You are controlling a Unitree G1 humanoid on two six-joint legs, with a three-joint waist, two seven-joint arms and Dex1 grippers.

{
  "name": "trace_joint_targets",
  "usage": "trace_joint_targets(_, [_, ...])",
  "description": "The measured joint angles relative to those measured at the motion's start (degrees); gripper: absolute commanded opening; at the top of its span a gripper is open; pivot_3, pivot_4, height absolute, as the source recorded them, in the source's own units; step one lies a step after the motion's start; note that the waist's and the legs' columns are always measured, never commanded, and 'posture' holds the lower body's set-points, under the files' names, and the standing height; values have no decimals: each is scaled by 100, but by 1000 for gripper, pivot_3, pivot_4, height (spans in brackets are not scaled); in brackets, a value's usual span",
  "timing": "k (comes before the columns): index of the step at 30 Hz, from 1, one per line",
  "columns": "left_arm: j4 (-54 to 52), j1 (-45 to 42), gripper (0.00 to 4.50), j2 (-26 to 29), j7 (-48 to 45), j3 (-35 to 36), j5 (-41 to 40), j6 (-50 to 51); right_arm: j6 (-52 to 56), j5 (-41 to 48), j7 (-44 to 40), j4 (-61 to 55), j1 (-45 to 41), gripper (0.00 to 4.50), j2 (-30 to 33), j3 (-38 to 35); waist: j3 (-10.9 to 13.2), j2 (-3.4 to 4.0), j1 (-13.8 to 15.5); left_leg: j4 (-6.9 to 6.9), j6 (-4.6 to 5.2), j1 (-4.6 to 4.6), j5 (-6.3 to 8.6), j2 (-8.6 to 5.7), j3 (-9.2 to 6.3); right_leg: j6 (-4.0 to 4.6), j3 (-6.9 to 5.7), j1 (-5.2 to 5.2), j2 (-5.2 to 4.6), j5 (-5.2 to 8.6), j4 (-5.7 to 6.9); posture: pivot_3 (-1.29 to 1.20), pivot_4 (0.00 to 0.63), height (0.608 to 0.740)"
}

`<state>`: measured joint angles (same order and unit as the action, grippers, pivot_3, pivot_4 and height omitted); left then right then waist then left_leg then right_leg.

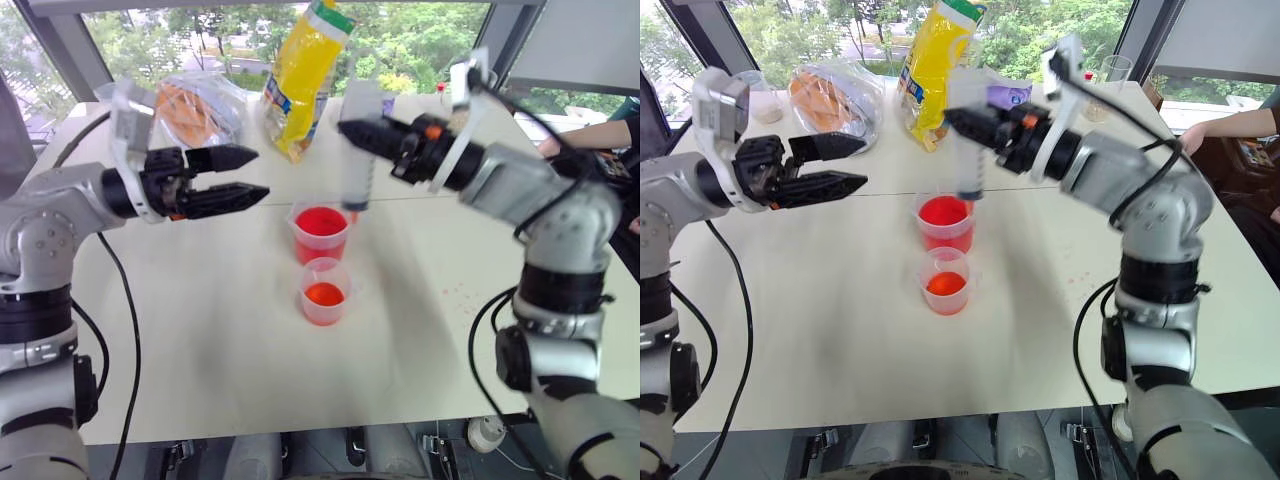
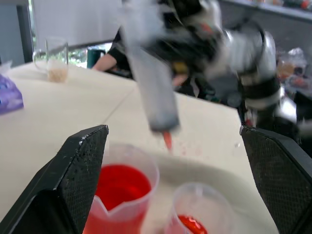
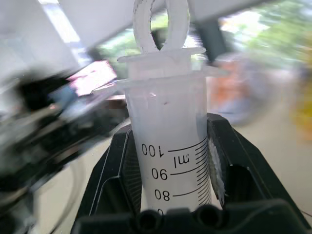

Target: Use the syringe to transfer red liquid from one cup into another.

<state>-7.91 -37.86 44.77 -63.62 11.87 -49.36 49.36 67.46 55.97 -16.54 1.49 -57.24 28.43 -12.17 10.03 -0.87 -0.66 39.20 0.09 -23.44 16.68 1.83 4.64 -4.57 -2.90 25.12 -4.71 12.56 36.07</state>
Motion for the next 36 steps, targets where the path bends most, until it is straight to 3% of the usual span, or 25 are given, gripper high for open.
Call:
trace_joint_targets(4, [-325,367,4455,-46,38,-101,24,-108,1061,-473,526,1299,-606,1425,430,-45,0,0,-13,-10,2,-5,1,-2,2,3,1,9,7,2,-4,0,150,740])
trace_joint_targets(8, [-555,494,4455,-48,151,-119,27,-158,1425,-1304,567,1974,-565,1425,709,630,0,1,-25,-11,3,-6,2,-2,5,4,4,13,9,2,-5,0,150,740])
trace_joint_targets(20, [-864,873,4455,-38,295,-176,45,-249,1680,-2417,-17,2680,38,1425,645,1290,1,1,-16,-8,3,-8,2,-3,6,2,5,13,9,2,-3,0,150,740])
trace_joint_targets(21, [-883,875,4500,-39,306,-188,47,-251,1671,-2475,-55,2687,37,2437,639,1290,0,1,-15,-8,3,-7,2,-3,5,2,5,13,9,2,-3,0,150,740])
trace_joint_targets(22, [-916,876,4500,-40,324,-192,47,-256,1670,-2533,-87,2687,37,2747,639,1290,-1,-2,-15,-7,3,-7,2,-3,2,2,3,11,10,2,-4,0,150,740])
trace_joint_targets(25, [-1001,917,4500,-46,384,-204,47,-270,1672,-2600,-227,2581,117,4318,636,1281,-1,-2,-16,-7,3,-6,2,-3,3,2,3,9,10,2,-3,0,150,740])
trace_joint_targets(32, [-995,976,4500,-47,379,-284,64,-337,1764,-2665,-515,1666,516,4467,792,1425,-1,-1,-1,-6,3,-5,2,-3,0,2,2,8,8,2,-3,0,150,740])
trace_joint_targets(36, [-931,930,4500,-43,380,-343,65,-344,1550,-2607,-1097,388,820,4467,1561,1804,2,4,-6,-7,5,-9,3,-3,0,0,1,13,9,3,-5,0,150,740])
